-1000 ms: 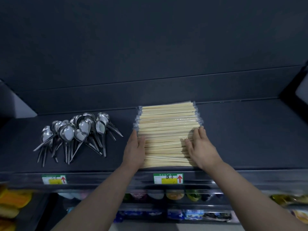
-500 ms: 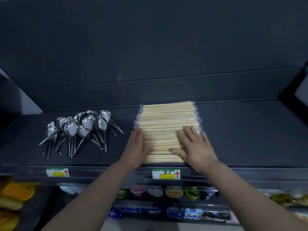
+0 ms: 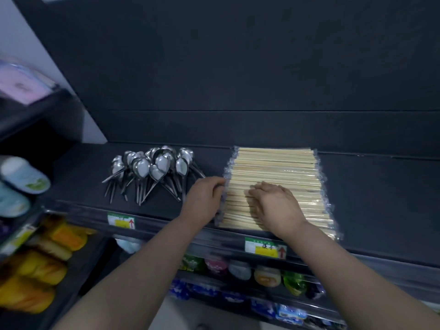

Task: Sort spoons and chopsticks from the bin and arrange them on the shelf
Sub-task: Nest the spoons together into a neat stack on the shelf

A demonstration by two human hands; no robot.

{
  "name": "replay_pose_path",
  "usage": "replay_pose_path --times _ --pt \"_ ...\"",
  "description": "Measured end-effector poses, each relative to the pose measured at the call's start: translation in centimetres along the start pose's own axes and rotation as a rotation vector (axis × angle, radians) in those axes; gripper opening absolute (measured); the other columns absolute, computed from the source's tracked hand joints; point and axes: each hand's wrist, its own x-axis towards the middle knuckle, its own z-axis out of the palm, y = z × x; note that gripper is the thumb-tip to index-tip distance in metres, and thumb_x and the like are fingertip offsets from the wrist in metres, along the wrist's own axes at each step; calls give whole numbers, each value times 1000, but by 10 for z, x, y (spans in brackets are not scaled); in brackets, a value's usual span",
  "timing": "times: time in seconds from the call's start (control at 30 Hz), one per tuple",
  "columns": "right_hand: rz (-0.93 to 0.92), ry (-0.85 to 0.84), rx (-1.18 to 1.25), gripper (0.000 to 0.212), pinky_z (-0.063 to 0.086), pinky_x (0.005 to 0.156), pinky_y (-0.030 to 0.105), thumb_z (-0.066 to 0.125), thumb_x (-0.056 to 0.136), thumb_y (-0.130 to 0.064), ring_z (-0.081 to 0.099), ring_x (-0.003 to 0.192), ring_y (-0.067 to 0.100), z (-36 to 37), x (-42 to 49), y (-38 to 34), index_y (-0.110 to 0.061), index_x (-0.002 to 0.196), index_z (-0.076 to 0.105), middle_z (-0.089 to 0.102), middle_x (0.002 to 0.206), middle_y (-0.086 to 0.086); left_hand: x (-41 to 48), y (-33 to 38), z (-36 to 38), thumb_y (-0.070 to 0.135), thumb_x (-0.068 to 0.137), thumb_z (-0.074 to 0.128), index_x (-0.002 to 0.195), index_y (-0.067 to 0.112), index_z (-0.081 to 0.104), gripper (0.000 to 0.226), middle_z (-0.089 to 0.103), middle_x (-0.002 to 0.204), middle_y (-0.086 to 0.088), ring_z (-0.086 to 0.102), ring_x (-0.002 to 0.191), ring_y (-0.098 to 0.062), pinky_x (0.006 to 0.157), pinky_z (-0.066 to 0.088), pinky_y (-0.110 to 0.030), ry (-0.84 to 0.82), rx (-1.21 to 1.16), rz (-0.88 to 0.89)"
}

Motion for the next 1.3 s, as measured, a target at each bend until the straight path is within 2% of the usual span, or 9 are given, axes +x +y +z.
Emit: replay_pose_path --times 0.17,0.3,0.4,0.5,0.67,0.8,0.93,1.1,1.3 --pt "-83 42 -70 34 30 107 32 47 94 -25 47 124 21 15 44 -57 -22 127 57 56 131 -1 9 -56 -42 9 94 55 125 10 62 31 65 110 -9 55 108 -24 92 44 -30 132 33 -18" --pt "-95 58 -39 37 25 111 33 43 99 -30 32 140 19 36 93 -111 -21 133 52 47 143 0 20 -127 -82 1 88 58 120 5 63 32 64 115 -13 54 111 -31 95 43 -36 231 54 -42" --pt "-87 55 -2 42 23 113 34 44 99 -34 28 142 20 56 131 -164 -22 139 48 40 149 1 29 -190 -113 6 90 58 128 5 58 37 56 130 -15 47 123 -35 104 39 -43 252 104 -87" --pt "-88 19 11 48 13 118 39 45 99 -37 13 147 21 74 164 -214 -24 145 39 25 157 3 40 -248 -144 24 95 56 143 12 42 51 36 151 -16 26 141 -34 113 28 -48 176 109 -210" --pt "-6 -5 -58 54 -2 119 50 35 99 -49 -8 148 22 87 207 -251 -31 149 26 5 162 3 67 -308 -170 50 96 47 154 32 12 70 -1 162 -8 -4 149 -29 120 10 -47 -175 18 -319" --pt "74 -83 -126 62 -10 115 54 27 96 -61 -17 147 24 95 225 -255 -35 151 16 -6 162 1 82 -327 -160 55 93 49 152 42 12 71 -4 163 -2 1 150 -25 120 13 -46 -249 -58 -230" --pt "141 -126 -147 61 -8 116 57 23 96 -61 -20 146 24 107 232 -251 -37 152 11 -10 161 0 89 -324 -140 53 93 51 150 45 15 68 -13 162 3 2 150 -21 121 17 -44 -293 -69 -171" --pt "185 -89 -145 58 -5 116 59 25 99 -54 -18 147 23 109 228 -240 -37 152 8 -11 161 -2 97 -302 -118 47 96 47 151 39 19 62 -15 161 3 7 149 -22 120 21 -43 -286 -34 -112" --pt "249 -68 -143 58 -7 115 59 25 98 -56 -17 147 24 98 216 -212 -40 151 9 -8 162 -1 104 -269 -98 48 98 43 152 38 16 61 -17 161 3 6 149 -29 119 20 -46 -329 12 -101"
